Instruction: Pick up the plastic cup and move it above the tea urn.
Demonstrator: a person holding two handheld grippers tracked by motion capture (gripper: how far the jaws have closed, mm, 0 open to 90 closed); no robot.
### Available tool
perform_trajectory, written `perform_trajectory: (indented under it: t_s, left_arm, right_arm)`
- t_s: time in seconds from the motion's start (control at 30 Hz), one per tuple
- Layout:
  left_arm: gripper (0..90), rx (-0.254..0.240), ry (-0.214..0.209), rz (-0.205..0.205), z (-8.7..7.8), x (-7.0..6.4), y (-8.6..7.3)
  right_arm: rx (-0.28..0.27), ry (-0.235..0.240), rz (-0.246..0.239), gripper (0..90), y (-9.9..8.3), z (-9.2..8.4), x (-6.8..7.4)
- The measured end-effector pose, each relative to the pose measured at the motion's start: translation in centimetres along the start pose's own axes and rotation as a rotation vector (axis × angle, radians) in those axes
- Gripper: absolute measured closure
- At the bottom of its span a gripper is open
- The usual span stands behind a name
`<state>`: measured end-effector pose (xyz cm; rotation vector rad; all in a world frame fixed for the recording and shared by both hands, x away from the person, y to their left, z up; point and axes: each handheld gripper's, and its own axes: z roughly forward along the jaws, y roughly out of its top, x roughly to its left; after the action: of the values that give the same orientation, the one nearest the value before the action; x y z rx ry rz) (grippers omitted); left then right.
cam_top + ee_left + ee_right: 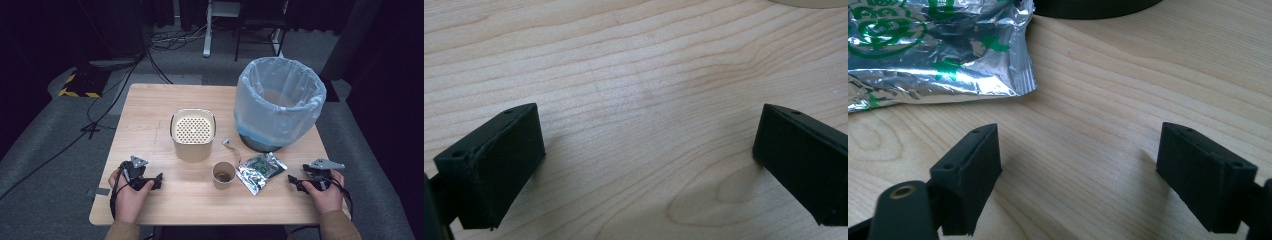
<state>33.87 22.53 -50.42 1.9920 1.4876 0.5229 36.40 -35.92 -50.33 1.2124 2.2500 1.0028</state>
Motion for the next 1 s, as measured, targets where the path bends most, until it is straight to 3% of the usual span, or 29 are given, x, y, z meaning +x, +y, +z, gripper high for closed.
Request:
perform_trajectory:
  t_s: [0.07,0.13,0.2,0.3,0.4,0.53,0.57,0.67,0.77,0.8,1.0]
  left_arm:
    - [8.4,-0.02,0.012,-0.01,-0.2,0.0,0.0]
    - [18.0,-0.021,-0.006,-0.027,-0.5,0.1,0.1]
    - [15.5,-0.024,-0.033,-0.036,-0.8,0.1,0.3]
    - [17.3,-0.035,-0.038,-0.022,-1.4,-0.2,0.8]
    - [18.1,-0.073,-0.061,-0.008,-2.5,-0.7,1.7]
    - [18.9,-0.109,-0.087,0.032,-3.9,-1.6,3.0]
    - [18.9,-0.11,-0.097,0.043,-4.0,-1.7,3.2]
    - [19.0,-0.124,-0.126,0.056,-4.4,-2.4,3.9]
    - [19.2,-0.128,-0.126,0.07,-4.6,-2.7,4.2]
    - [19.1,-0.135,-0.132,0.087,-4.9,-3.1,4.4]
    - [19.0,-0.138,-0.164,0.118,-5.4,-4.3,4.6]
  right_arm:
    - [0.01,0.005,0.006,26.7,0.1,-0.3,0.0]
    - [-0.018,0.018,0.011,24.7,0.2,-0.9,0.0]
    - [-0.029,0.007,0.006,23.1,0.5,-1.6,0.2]
    - [-0.073,0.022,-0.015,23.9,1.3,-2.6,1.0]
    - [-0.097,0.039,-0.032,24.1,2.2,-3.1,2.0]
    - [-0.092,0.066,-0.069,25.1,3.8,-3.6,3.7]
    - [-0.096,0.097,-0.079,25.9,4.3,-3.5,4.3]
    - [-0.099,0.13,-0.123,26.0,5.4,-3.5,5.7]
    - [-0.106,0.157,-0.126,25.5,5.9,-3.3,6.5]
    - [-0.115,0.189,-0.133,24.2,6.5,-3.0,7.3]
    - [-0.13,0.222,-0.149,22.1,7.1,-1.9,9.0]
